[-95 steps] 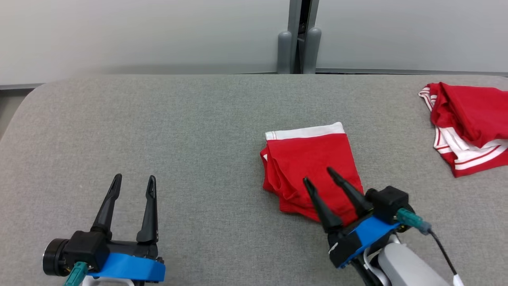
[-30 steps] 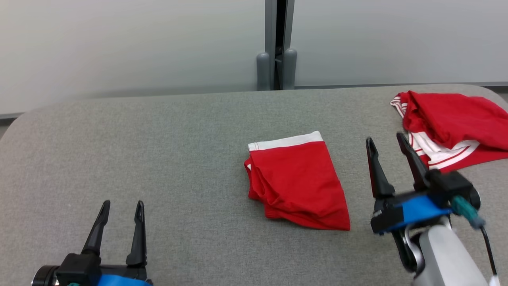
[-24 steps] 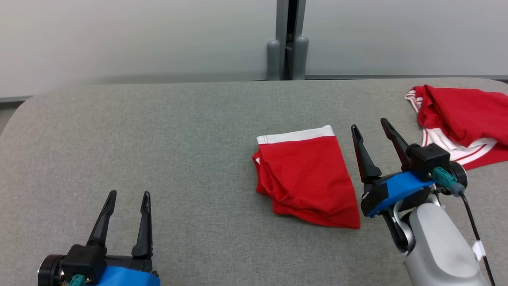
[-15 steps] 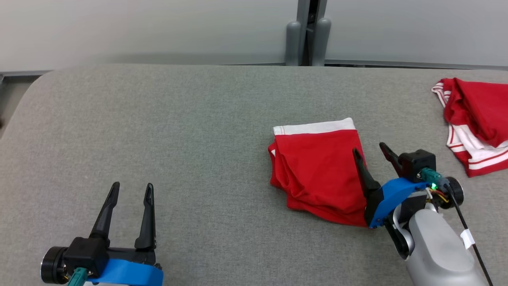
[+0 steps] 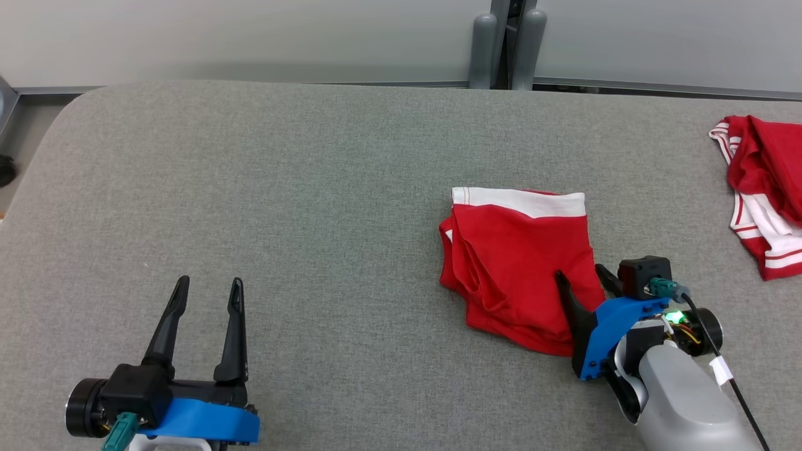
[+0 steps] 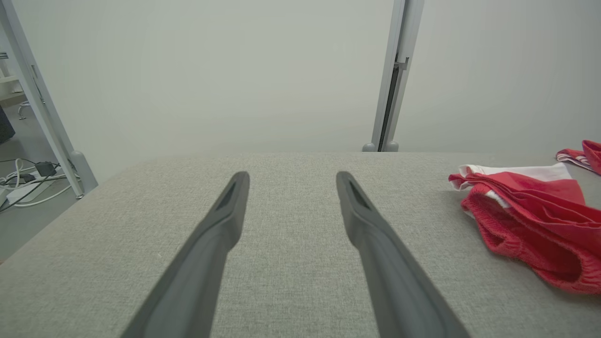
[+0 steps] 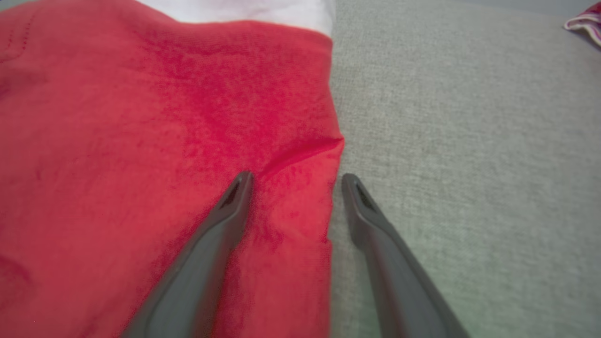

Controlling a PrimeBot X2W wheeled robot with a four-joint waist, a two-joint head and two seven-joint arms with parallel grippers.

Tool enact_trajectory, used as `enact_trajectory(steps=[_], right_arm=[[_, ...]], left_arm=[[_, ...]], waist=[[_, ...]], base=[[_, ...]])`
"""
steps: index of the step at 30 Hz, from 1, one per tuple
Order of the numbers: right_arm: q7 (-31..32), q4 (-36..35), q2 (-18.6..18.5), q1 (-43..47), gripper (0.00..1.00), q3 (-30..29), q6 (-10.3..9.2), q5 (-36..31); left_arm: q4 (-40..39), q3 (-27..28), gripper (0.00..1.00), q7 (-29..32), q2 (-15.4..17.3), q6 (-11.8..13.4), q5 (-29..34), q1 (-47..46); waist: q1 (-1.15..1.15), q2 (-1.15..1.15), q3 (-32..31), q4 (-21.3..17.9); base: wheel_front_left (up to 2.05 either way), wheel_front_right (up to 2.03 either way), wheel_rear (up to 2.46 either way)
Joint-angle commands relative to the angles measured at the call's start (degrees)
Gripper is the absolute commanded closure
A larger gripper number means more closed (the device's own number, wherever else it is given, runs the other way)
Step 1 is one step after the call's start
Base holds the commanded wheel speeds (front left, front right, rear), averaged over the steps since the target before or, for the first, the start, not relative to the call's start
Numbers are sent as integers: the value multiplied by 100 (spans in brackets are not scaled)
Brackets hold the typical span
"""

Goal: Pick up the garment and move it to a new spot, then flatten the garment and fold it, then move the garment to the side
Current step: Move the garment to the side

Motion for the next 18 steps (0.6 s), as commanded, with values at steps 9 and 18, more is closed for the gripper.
enact_trajectory(steps=[9, 18], right_arm=[[-326, 191, -89, -158, 100, 274, -7, 324], [-639, 56, -388, -257, 100, 432, -5, 431]], left_arm=[[-41, 53, 0, -13, 19, 35, -24, 27], [-84, 84, 0, -13, 21, -52, 105, -108]], waist=[[-1, 0, 0, -255], [-1, 0, 210, -1078]], base=[[0, 0, 0], [0, 0, 0]])
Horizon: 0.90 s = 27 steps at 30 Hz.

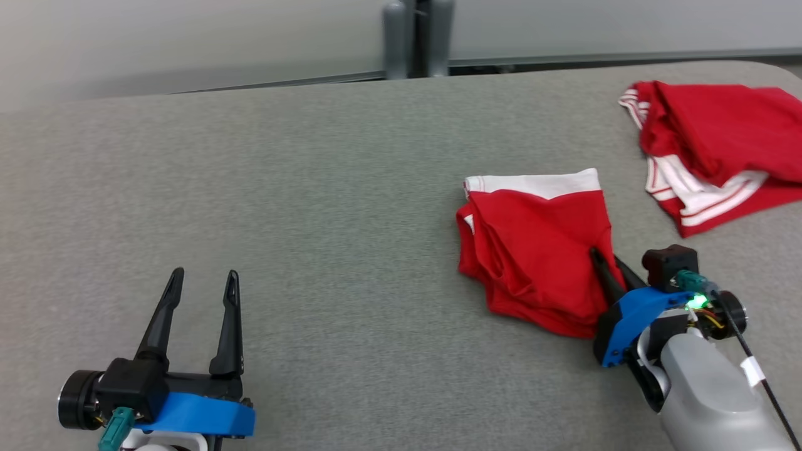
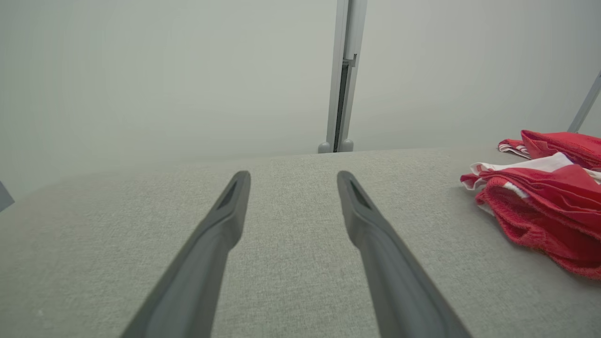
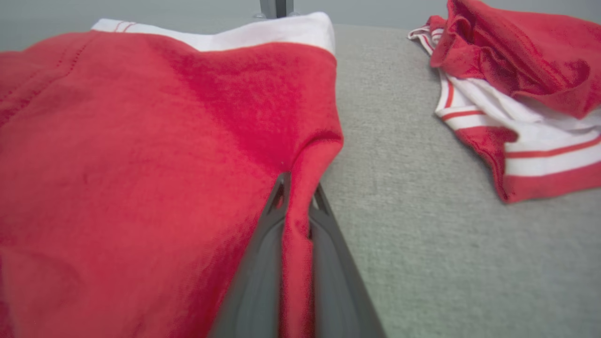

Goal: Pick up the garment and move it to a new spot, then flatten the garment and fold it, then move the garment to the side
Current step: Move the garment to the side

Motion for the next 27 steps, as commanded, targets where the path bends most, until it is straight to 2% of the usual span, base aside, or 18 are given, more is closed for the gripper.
enact_trajectory(steps=[1, 6, 11, 17, 21, 27], right_arm=[[-62, -47, -99, -82, 100, 8, -9, 54], [-146, -157, -349, -54, 100, -4, -7, 107], [-252, -325, -475, -57, 100, -42, -7, 175], [-308, -617, -500, -383, 100, 17, -7, 78], [-278, -743, -657, -847, 100, 124, -7, -8], [76, -813, -1214, -1705, 100, 323, -7, -104]], left_arm=[[-24, 37, 0, -13, 27, -37, 40, -95], [-22, 79, 0, -13, 67, -93, 137, -211], [7, 83, 0, -13, 76, -126, 187, -296], [-12, 48, 0, -13, 69, -173, 222, -371], [-54, 20, 0, -13, 64, -188, 236, -451], [-176, -24, 0, -13, 61, -213, 281, -682]], waist=[[-1, 0, 133, -324], [-1, 0, 249, -697], [-1, 0, 303, -835], [-1, 0, 411, -801], [-1, 0, 589, -708], [-1, 0, 1074, -537]], base=[[0, 0, 0], [0, 0, 0], [0, 0, 0], [0, 0, 0], [0, 0, 0], [0, 0, 0]])
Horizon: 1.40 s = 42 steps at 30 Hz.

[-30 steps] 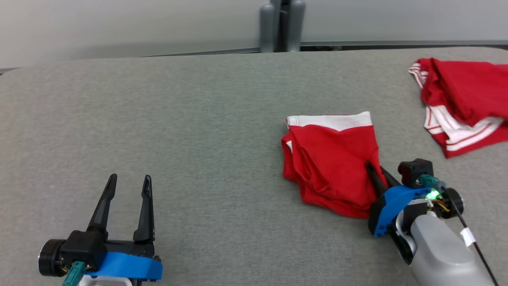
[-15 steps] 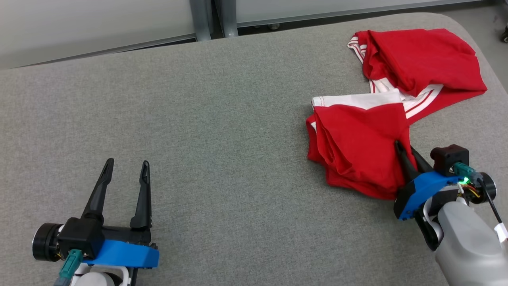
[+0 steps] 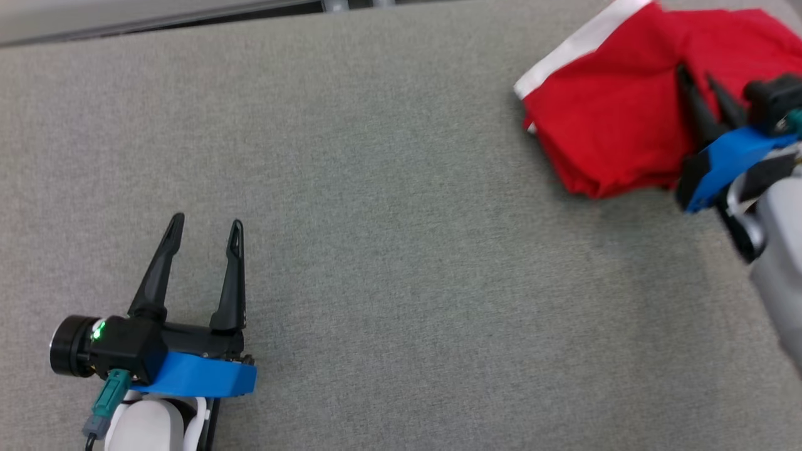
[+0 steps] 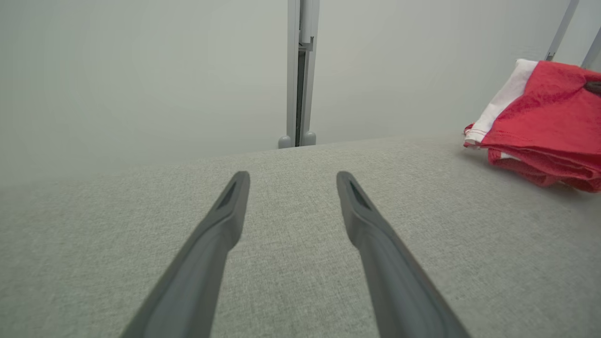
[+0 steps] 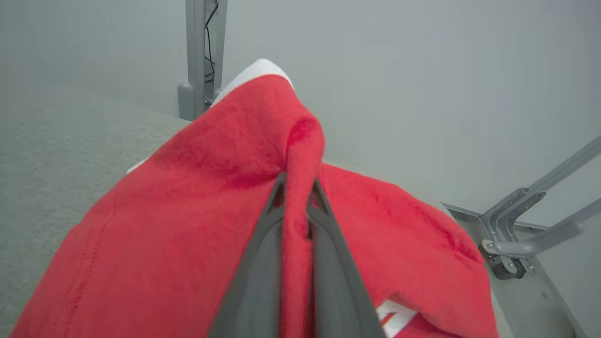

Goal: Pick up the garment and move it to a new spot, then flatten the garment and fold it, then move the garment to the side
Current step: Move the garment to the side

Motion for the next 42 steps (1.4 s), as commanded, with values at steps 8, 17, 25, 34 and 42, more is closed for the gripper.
enact_trajectory(steps=[8, 17, 25, 34, 42], right_arm=[[571, 89, -1384, -861, 100, -3, -5, 109], [949, 347, -2348, -1263, 100, -212, -5, 194], [899, 720, -2362, -1434, 40, -567, -5, 122], [210, 813, -2082, -1333, 0, -816, -5, -354], [-294, 321, -1372, -947, 0, -931, -5, -604]], left_arm=[[-193, -80, 0, -13, 33, -45, 93, -475], [-344, -144, 0, -13, 86, -53, 134, -774], [-412, -145, 0, -12, 103, -37, 157, -899], [-309, -113, 0, -13, 83, 12, 85, -787], [-184, 16, 0, -13, 57, 64, -11, -436]], waist=[[-1, 0, 875, 293], [-1, 0, 1329, 389], [-1, 0, 1465, 446], [-1, 0, 1159, 451], [-1, 0, 462, 453]], base=[[0, 0, 0], [0, 0, 0], [0, 0, 0], [0, 0, 0], [0, 0, 0]])
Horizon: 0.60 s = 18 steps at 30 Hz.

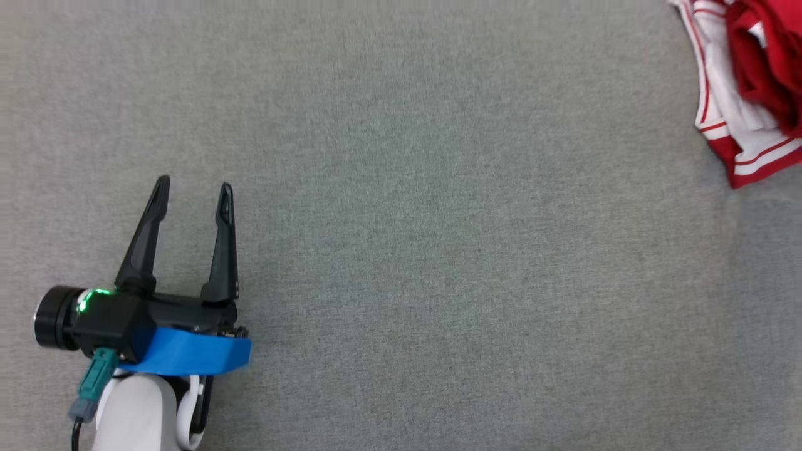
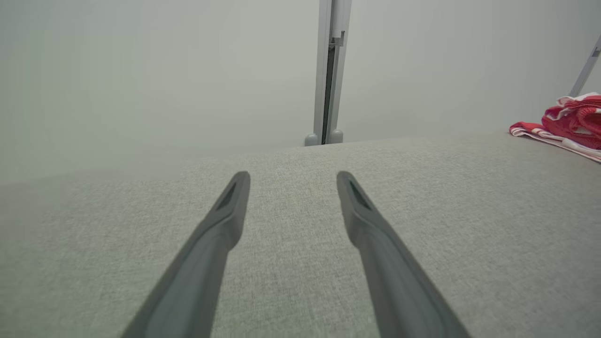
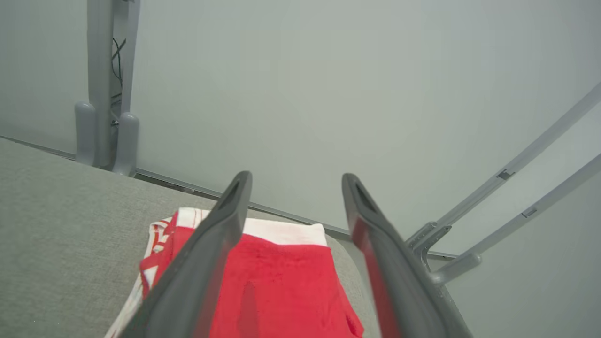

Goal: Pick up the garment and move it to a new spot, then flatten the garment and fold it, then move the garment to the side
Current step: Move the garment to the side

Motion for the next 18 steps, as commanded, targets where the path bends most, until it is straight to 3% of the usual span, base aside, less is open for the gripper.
enact_trajectory(steps=[1, 11, 18], right_arm=[[-58, -135, 157, 194, 0, -9, -5, -40], [-92, -1689, 1462, 1636, 0, -31, -5, 26], [-94, -2528, 2107, 2887, 0, -234, -4, 99]], left_arm=[[34, 39, 0, -13, 8, 22, -22, 130], [151, 199, 0, -13, -28, 87, -159, 715], [279, 249, 0, -13, -42, 107, -208, 1072]], waist=[[0, 0, -346, 18], [0, 0, -1245, 163], [0, 0, -1752, 242]], base=[[0, 0, 0], [0, 0, 0], [0, 0, 0]])
